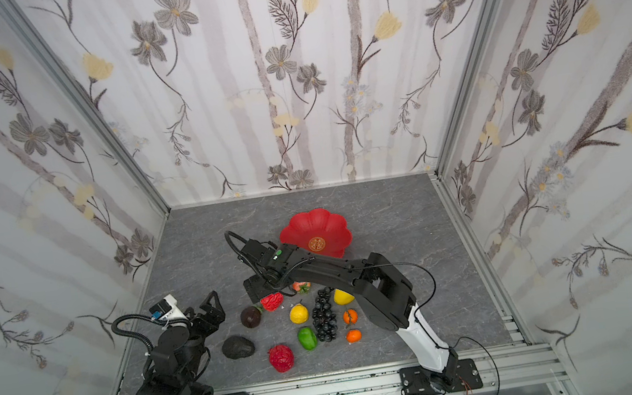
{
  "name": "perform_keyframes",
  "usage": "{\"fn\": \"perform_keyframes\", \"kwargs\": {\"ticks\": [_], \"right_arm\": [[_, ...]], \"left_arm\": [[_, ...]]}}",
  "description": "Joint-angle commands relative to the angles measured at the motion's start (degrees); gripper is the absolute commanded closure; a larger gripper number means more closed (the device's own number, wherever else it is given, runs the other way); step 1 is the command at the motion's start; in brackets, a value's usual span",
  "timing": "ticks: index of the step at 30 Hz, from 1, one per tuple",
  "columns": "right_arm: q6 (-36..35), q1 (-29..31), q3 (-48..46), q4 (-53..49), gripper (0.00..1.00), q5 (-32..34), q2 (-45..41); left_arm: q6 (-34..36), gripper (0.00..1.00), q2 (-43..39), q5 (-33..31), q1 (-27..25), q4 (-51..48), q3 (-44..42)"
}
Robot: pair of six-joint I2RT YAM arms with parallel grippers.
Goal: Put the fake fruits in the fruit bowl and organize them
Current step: 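Close the right gripper on the red apple and lift it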
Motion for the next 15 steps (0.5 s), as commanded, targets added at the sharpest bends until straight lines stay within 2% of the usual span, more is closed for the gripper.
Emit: {"fn": "perform_keyframes", "kwargs": {"ticks": [1,15], "right_arm": [[1.3,0.1,1.3,-1.5,0.15,1.8,1.3],[1.4,0.4,4.7,-3.6,0.17,1.4,5.8]], "left_arm": [[0.3,0.09,-0.1,-2.0,0.0,0.5,-0.1],[0.1,0.08,0.0,-2.1,0.0,1.0,-0.6]]}}
